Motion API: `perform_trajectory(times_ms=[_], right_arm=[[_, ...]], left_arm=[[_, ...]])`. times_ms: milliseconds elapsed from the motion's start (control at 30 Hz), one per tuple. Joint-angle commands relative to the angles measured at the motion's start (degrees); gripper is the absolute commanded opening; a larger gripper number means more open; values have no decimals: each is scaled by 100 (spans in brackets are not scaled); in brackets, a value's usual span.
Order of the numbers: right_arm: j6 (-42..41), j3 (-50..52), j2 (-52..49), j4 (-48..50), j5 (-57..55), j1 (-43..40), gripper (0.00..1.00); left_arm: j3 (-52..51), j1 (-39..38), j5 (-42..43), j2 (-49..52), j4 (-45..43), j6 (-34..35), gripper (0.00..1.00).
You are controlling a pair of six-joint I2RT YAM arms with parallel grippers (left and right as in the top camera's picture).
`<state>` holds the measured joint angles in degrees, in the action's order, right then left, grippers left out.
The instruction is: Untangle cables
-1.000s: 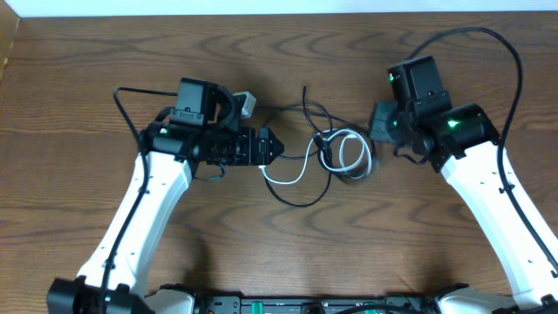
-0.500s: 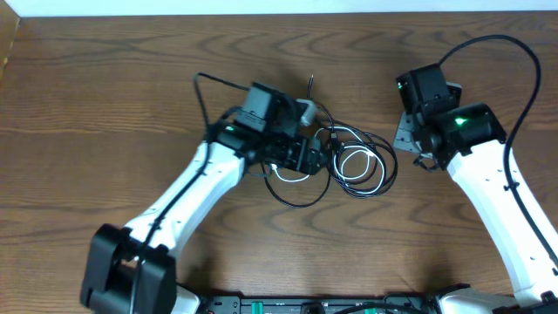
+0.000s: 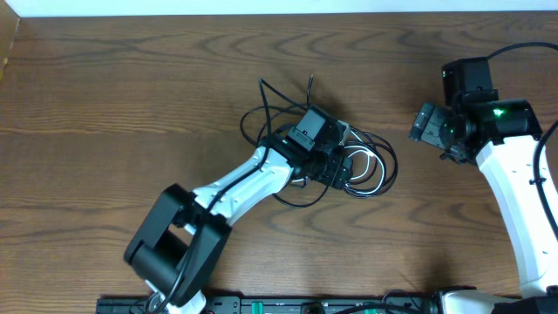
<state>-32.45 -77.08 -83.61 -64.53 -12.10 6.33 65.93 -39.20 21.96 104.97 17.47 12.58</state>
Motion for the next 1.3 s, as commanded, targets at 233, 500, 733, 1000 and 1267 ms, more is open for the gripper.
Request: perform_trajectory(times_ms=[233,500,733,1000,1267], right_arm=[[125,22,35,-2,240,-72,95],[122,22,35,0,310,-72,94],[122,22,35,0,332,-72,94],[125,22,35,-2,352,-72,94],[125,22,35,-4,374,-72,94]], left_arm=[[68,-177,-984,535,-391,555,72],[68,-177,-977,616,-479,557,52],[68,-223,-872,616,-498,682,19],[68,-188,-850,496,-433,658,8],[68,-140,-855,382,-498,662,38]])
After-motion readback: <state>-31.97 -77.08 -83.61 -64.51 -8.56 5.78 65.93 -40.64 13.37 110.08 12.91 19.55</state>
